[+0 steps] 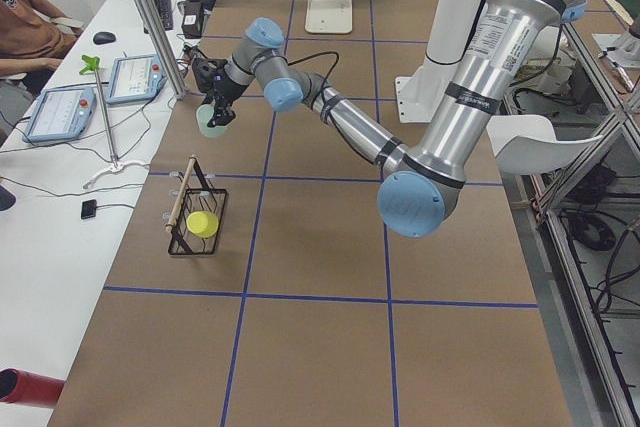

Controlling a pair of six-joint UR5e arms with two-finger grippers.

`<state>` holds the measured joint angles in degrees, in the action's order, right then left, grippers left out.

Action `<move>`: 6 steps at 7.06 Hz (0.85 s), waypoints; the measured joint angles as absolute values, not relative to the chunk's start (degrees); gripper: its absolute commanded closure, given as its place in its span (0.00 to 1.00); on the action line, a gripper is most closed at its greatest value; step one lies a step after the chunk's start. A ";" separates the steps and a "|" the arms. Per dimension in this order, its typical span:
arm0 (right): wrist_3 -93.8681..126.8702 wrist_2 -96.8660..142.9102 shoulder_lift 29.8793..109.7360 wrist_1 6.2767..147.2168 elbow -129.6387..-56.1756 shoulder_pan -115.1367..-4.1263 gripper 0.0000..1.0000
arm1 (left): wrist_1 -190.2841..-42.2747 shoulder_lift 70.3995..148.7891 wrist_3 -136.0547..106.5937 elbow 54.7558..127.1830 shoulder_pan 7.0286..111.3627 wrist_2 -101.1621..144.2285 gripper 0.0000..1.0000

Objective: Left arm grabs green cup and hands to right arm on tray

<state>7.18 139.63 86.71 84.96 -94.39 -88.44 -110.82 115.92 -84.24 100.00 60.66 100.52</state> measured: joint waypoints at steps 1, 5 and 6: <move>11.03 139.67 86.08 81.34 -94.43 -87.75 0.00 | -111.16 118.96 -92.34 98.80 57.87 100.32 0.95; 48.07 136.72 83.87 49.63 -93.87 -76.26 0.00 | -111.81 124.53 -110.41 98.38 50.54 98.51 0.94; 59.95 133.31 81.84 42.25 -93.93 -71.67 0.00 | -112.56 124.98 -113.50 98.47 49.29 97.85 0.95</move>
<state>59.95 133.31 81.84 42.25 -93.93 -71.67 -112.56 124.98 -113.50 98.47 49.29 97.85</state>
